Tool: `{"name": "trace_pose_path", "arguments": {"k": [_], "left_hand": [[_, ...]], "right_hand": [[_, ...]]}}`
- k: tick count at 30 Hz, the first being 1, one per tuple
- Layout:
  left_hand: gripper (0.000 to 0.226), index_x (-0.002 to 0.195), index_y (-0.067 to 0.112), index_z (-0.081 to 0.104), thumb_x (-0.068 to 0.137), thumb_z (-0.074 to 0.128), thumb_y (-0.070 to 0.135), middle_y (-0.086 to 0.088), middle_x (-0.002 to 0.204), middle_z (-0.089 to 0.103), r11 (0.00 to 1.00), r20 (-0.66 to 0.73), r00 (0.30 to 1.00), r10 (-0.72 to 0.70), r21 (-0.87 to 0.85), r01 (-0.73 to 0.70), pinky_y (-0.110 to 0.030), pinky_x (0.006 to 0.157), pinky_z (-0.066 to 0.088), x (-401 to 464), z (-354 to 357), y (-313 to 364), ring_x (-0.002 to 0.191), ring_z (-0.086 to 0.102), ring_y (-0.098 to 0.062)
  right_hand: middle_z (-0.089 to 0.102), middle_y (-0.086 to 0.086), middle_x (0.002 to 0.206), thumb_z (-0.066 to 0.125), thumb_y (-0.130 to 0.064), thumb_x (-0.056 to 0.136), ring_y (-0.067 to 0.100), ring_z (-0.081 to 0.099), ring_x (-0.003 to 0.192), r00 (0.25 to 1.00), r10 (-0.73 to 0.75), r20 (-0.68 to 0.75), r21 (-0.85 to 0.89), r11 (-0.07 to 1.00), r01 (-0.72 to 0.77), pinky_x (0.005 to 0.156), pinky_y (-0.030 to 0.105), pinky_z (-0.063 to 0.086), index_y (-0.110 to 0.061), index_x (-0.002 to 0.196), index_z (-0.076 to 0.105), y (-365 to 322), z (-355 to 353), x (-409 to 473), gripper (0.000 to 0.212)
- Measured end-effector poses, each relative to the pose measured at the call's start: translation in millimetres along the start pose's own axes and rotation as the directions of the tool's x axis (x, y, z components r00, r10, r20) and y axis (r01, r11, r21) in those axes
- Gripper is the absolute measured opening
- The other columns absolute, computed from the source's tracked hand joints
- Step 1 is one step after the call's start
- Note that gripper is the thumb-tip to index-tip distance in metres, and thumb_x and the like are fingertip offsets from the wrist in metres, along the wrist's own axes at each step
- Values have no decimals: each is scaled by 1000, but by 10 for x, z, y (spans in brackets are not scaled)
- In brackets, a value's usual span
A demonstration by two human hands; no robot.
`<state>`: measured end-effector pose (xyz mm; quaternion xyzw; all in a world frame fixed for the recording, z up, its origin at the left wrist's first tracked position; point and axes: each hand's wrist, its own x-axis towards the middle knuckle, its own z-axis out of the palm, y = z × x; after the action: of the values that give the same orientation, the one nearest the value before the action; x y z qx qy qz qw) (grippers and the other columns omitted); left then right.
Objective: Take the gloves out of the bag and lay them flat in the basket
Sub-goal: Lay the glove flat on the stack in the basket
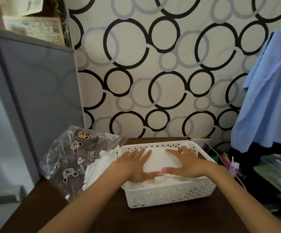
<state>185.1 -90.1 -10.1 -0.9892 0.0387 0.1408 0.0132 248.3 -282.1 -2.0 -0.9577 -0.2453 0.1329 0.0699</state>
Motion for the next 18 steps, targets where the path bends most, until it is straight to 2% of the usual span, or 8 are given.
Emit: {"name": "trace_pose_path", "arguments": {"k": [4, 7, 9, 11, 12, 14, 16, 18], "left_hand": [[85, 148, 29, -22, 90, 24, 71, 2, 158, -23, 999, 52, 999, -7, 48, 5, -42, 119, -6, 127, 141, 29, 147, -15, -20], [83, 150, 29, -18, 91, 25, 69, 3, 159, -20, 995, 25, 1000, 18, -99, -15, -43, 118, -5, 89, 109, 28, 147, -14, -20], [75, 153, 27, 1, 93, 26, 64, 4, 161, -4, 966, -109, 993, 46, -247, -72, -40, 120, 2, -69, -22, 1, 148, -2, -18], [52, 145, 28, 35, 98, 34, 50, 5, 155, 30, 924, -368, 930, 10, -352, -149, -33, 115, 19, -348, -125, -113, 143, 23, -16], [40, 135, 28, 49, 99, 40, 43, 7, 142, 45, 910, -487, 871, -62, -386, -151, -31, 109, 28, -508, -120, -216, 134, 36, -13], [25, 117, 28, 57, 94, 55, 37, 14, 116, 54, 878, -578, 773, -264, -475, -56, -29, 97, 41, -746, 33, -474, 118, 47, -9], [43, 115, 26, 52, 80, 72, 40, 11, 114, 52, 811, -475, 763, -437, -576, 106, -29, 92, 45, -897, 281, -677, 111, 50, -11], [61, 120, 25, 46, 72, 77, 46, 8, 122, 50, 788, -330, 807, -490, -564, 247, -31, 92, 47, -921, 493, -747, 112, 50, -14]], "right_hand": [[9, 6, 151, 46, -71, 82, 30, 9, 140, 991, 91, 99, -101, 992, -81, 114, 49, 17, -33, 150, -2, 108, 105, 125, 92], [11, 7, 153, 48, -63, 87, 31, 11, 141, 992, 68, 107, -81, 995, -60, 114, 48, 16, -32, 151, 2, 100, 109, 124, 85], [17, 5, 153, 51, -64, 84, 28, 15, 141, 997, 36, 70, -15, 999, -35, 116, 44, 17, -31, 150, 14, 104, 27, 60, 83], [31, -2, 147, 59, -62, 80, 19, 28, 136, 1000, -21, -9, 98, 995, 22, 114, 37, 24, -32, 142, 34, 95, -85, -64, 73], [38, -5, 142, 62, -57, 80, 14, 34, 132, 996, -58, -75, 137, 988, 68, 112, 34, 27, -33, 135, 44, 80, -123, -122, 63], [49, -11, 132, 67, -47, 82, 9, 42, 123, 967, -117, -226, 160, 975, 155, 107, 29, 33, -34, 122, 56, 17, -144, -229, 43], [54, -14, 124, 67, -40, 84, 8, 47, 118, 921, -149, -360, 167, 961, 220, 104, 29, 37, -39, 110, 61, -164, -113, -294, 27], [57, -16, 120, 65, -38, 86, 7, 49, 116, 876, -173, -450, 181, 943, 279, 101, 31, 40, -41, 104, 63, -441, -75, -340, 18]]}}
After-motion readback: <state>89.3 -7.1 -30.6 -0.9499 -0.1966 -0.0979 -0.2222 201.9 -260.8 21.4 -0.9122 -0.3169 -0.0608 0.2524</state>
